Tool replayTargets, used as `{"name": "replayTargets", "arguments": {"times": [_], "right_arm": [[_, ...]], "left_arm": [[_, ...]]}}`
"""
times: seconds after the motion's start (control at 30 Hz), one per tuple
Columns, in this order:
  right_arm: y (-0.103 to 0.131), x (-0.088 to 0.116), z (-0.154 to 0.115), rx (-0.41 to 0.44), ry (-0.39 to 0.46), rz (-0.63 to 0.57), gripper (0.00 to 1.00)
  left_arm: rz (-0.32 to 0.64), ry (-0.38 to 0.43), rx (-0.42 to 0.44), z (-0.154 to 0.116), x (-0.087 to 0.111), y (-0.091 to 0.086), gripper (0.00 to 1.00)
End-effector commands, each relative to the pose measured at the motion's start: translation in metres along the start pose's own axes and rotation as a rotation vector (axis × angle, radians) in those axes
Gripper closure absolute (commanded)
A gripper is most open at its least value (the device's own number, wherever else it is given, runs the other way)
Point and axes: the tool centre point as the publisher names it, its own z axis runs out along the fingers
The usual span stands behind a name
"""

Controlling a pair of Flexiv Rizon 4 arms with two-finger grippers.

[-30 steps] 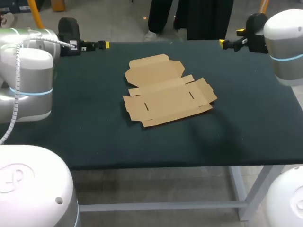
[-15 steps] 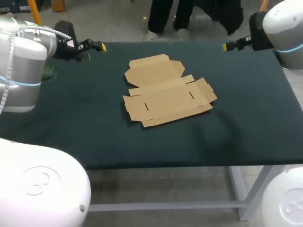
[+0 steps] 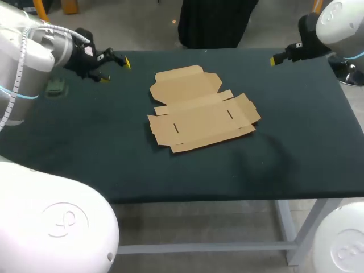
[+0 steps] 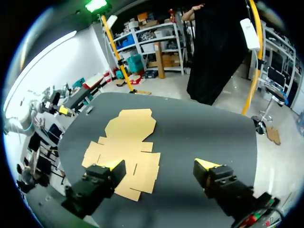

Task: Assemble the packaging by folding the flat box into shape, placing the metal phone stand inside, and closing the box properly

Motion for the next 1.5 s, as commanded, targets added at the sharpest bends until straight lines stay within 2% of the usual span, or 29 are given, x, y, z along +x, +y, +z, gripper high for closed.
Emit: {"name": "replayTargets", "arguments": {"times": [0.03, 0.27, 0.3, 0.37, 0.6, 0.87, 1.03, 1.27, 1.33, 1.43, 1.5], "right_arm": [[0.003, -0.001, -0.001, 0.121, 0.002, 0.002, 0.00], [0.003, -0.001, -0.001, 0.121, 0.002, 0.002, 0.00], [0.005, 0.000, 0.001, 0.128, 0.038, 0.004, 0.00], [0.003, 0.004, 0.003, 0.140, 0.038, 0.028, 0.00], [-0.007, 0.009, 0.010, 0.221, 0.047, 0.115, 0.00], [-0.027, 0.010, 0.012, 0.293, 0.064, 0.203, 0.00], [-0.035, 0.009, 0.015, 0.316, 0.058, 0.238, 0.00], [-0.041, 0.011, 0.020, 0.339, 0.062, 0.245, 0.00], [-0.041, 0.011, 0.021, 0.342, 0.063, 0.243, 0.00], [-0.042, 0.011, 0.021, 0.343, 0.063, 0.245, 0.00], [-0.044, 0.011, 0.021, 0.340, 0.062, 0.244, 0.00]], "left_arm": [[-0.001, -0.007, -0.158, -0.001, 0.001, -0.003, 0.00], [-0.001, -0.007, -0.158, -0.001, 0.001, -0.003, 0.00], [-0.001, -0.007, -0.158, -0.001, 0.001, -0.003, 0.00], [-0.002, -0.014, -0.183, 0.004, 0.001, -0.001, 0.00], [-0.050, 0.076, -0.249, 0.017, -0.009, 0.010, 0.00], [-0.060, 0.116, -0.311, 0.028, -0.016, 0.040, 0.00], [-0.073, 0.128, -0.317, 0.034, -0.020, 0.058, 0.00], [-0.109, 0.154, -0.349, 0.056, -0.027, 0.081, 0.12], [-0.125, 0.148, -0.365, 0.062, -0.027, 0.085, 0.16], [-0.167, 0.129, -0.371, 0.071, -0.024, 0.091, 0.30], [-0.194, 0.114, -0.365, 0.076, -0.023, 0.096, 0.31]]}}
